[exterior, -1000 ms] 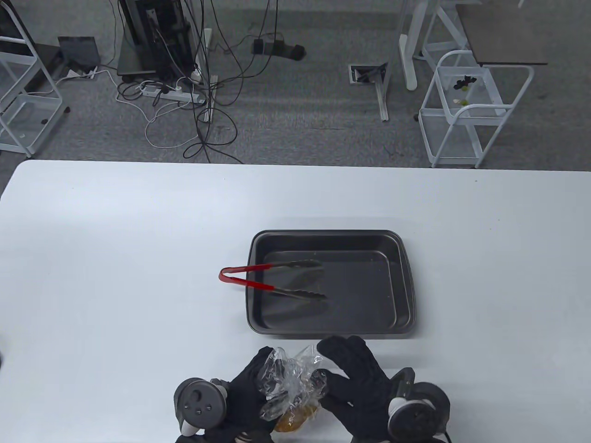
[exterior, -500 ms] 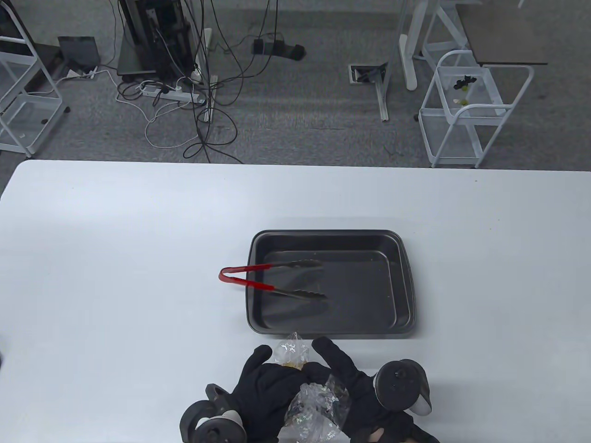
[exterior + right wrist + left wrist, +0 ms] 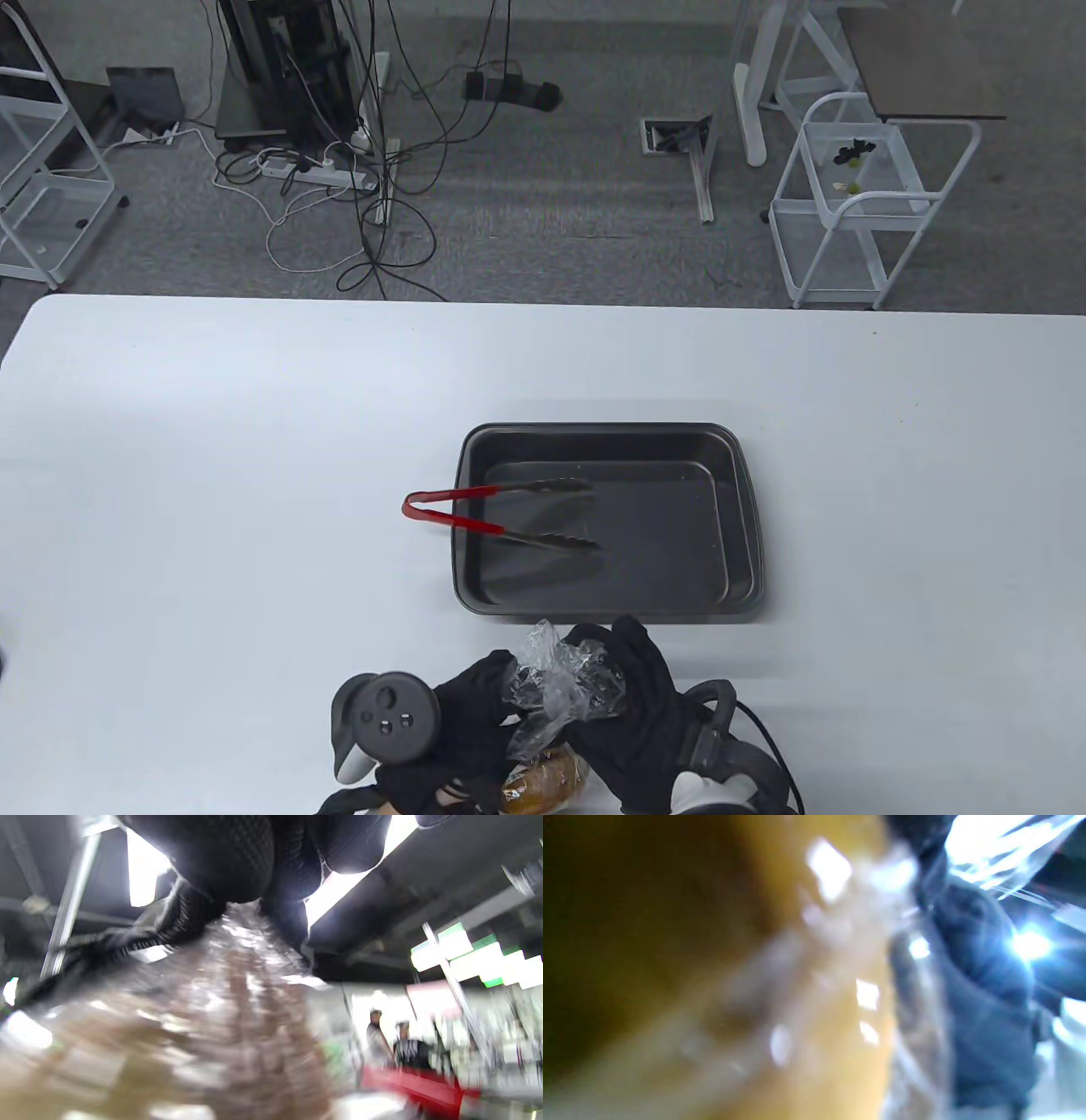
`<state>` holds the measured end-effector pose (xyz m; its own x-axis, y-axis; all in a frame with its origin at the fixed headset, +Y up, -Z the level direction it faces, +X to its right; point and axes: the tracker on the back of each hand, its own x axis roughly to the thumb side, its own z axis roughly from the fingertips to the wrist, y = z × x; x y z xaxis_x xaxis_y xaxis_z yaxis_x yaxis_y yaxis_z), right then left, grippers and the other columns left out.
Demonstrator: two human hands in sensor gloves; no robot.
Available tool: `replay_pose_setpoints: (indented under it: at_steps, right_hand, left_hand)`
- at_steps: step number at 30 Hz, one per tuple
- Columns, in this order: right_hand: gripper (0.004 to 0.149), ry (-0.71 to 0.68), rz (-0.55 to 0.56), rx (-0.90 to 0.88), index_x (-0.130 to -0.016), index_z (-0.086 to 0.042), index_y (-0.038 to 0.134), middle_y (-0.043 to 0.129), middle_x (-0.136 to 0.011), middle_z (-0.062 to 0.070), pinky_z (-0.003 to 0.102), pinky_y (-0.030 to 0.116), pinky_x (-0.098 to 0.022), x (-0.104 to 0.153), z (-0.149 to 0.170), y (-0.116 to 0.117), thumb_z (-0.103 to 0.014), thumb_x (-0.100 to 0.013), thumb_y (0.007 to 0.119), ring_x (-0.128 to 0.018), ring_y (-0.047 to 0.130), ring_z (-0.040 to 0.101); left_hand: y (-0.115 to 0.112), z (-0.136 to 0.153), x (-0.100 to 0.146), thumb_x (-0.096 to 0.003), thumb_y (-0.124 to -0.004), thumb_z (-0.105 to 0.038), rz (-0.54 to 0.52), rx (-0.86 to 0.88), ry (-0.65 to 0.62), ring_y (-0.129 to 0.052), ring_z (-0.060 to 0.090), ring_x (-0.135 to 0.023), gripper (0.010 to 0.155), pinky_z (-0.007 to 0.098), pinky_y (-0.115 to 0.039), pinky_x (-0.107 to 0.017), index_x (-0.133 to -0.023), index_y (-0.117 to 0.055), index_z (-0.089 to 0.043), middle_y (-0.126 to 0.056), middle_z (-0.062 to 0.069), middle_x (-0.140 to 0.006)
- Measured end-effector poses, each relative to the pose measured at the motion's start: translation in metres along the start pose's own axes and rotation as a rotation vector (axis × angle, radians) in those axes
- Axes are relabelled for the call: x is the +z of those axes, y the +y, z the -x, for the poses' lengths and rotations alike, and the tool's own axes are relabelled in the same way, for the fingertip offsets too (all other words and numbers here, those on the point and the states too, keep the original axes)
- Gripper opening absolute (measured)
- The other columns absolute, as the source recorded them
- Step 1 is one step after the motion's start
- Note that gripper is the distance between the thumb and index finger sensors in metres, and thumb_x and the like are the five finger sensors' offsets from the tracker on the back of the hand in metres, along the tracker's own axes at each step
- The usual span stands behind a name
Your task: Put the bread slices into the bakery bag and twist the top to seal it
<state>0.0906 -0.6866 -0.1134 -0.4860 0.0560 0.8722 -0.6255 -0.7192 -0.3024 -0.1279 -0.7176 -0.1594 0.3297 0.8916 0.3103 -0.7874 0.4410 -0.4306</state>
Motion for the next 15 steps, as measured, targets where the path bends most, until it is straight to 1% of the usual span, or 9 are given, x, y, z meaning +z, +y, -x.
replay_pose_setpoints:
  at_steps: [1,4,6,10,11,12,13,14,15]
  right_hand:
    - [0.045,-0.074,-0.008,0.100,-0.073,0.009,0.083,0.053,-0.107,0.029,0.074,0.041,-0.066,-0.002,-0.003,0.000,-0.022,-0.041,0.090,-0.094,0.060,0.055]
    - [0.044,-0.198,-0.004,0.253,-0.074,0.008,0.082,0.048,-0.106,0.031,0.075,0.039,-0.064,-0.008,-0.005,-0.002,-0.022,-0.042,0.089,-0.093,0.056,0.057]
    - [0.044,-0.291,-0.007,0.353,-0.075,0.008,0.081,0.044,-0.106,0.031,0.075,0.036,-0.064,-0.010,-0.006,-0.003,-0.021,-0.043,0.089,-0.093,0.053,0.057]
    - [0.043,-0.548,-0.063,0.626,-0.075,0.008,0.079,0.040,-0.105,0.029,0.075,0.033,-0.061,-0.014,-0.008,-0.002,-0.020,-0.044,0.088,-0.092,0.048,0.058]
    - [0.043,-0.580,-0.066,0.662,-0.075,0.007,0.079,0.040,-0.105,0.029,0.075,0.032,-0.061,-0.014,-0.008,-0.003,-0.021,-0.044,0.088,-0.092,0.048,0.057]
    - [0.043,-0.577,-0.065,0.690,-0.076,0.006,0.080,0.041,-0.105,0.029,0.075,0.033,-0.060,-0.016,-0.006,-0.005,-0.022,-0.044,0.088,-0.091,0.048,0.058]
    - [0.043,-0.529,-0.062,0.685,-0.077,0.003,0.081,0.043,-0.105,0.029,0.075,0.034,-0.060,-0.017,-0.002,-0.007,-0.025,-0.045,0.088,-0.091,0.049,0.058]
    - [0.044,-0.416,-0.052,0.629,-0.078,0.000,0.081,0.045,-0.105,0.029,0.075,0.036,-0.061,-0.018,0.007,-0.011,-0.029,-0.046,0.086,-0.091,0.053,0.057]
    - [0.045,-0.251,-0.034,0.521,-0.080,-0.001,0.081,0.049,-0.105,0.030,0.075,0.040,-0.062,-0.018,0.018,-0.017,-0.032,-0.047,0.083,-0.090,0.059,0.057]
  left_hand:
    - [0.001,0.006,-0.005,-0.0405,-0.091,-0.043,0.086,0.110,0.073,-0.104,0.019,-0.063,0.051,0.063,-0.064,-0.077,-0.088,-0.084,-0.026,-0.098,0.004,-0.079]
    - [0.004,0.016,-0.017,-0.0429,-0.088,-0.044,0.226,0.290,0.155,-0.104,0.020,-0.063,0.050,0.062,-0.064,-0.077,-0.089,-0.084,-0.025,-0.098,0.004,-0.080]
    - [0.004,0.021,-0.025,-0.0454,-0.085,-0.046,0.322,0.376,0.173,-0.104,0.018,-0.063,0.050,0.061,-0.064,-0.078,-0.091,-0.083,-0.025,-0.098,0.003,-0.080]
    - [-0.002,0.033,-0.037,-0.0495,-0.079,-0.048,0.435,0.559,0.238,-0.105,0.015,-0.062,0.050,0.059,-0.065,-0.078,-0.092,-0.081,-0.022,-0.098,0.003,-0.079]
    - [-0.003,0.034,-0.039,-0.0503,-0.079,-0.047,0.441,0.601,0.240,-0.104,0.019,-0.061,0.050,0.059,-0.064,-0.078,-0.092,-0.081,-0.021,-0.098,0.004,-0.079]
    - [-0.003,0.035,-0.041,-0.0509,-0.079,-0.047,0.431,0.618,0.210,-0.103,0.019,-0.062,0.050,0.060,-0.062,-0.079,-0.092,-0.080,-0.020,-0.097,0.005,-0.080]
    - [-0.002,0.033,-0.042,-0.0510,-0.079,-0.047,0.407,0.582,0.193,-0.102,0.019,-0.063,0.050,0.060,-0.061,-0.079,-0.093,-0.080,-0.020,-0.096,0.005,-0.080]
    - [0.002,0.030,-0.042,-0.0508,-0.080,-0.047,0.367,0.506,0.172,-0.102,0.019,-0.064,0.050,0.061,-0.059,-0.080,-0.093,-0.079,-0.021,-0.095,0.005,-0.081]
    - [0.009,0.024,-0.039,-0.0505,-0.079,-0.047,0.270,0.364,0.127,-0.100,0.018,-0.066,0.050,0.062,-0.058,-0.080,-0.093,-0.077,-0.022,-0.093,0.004,-0.082]
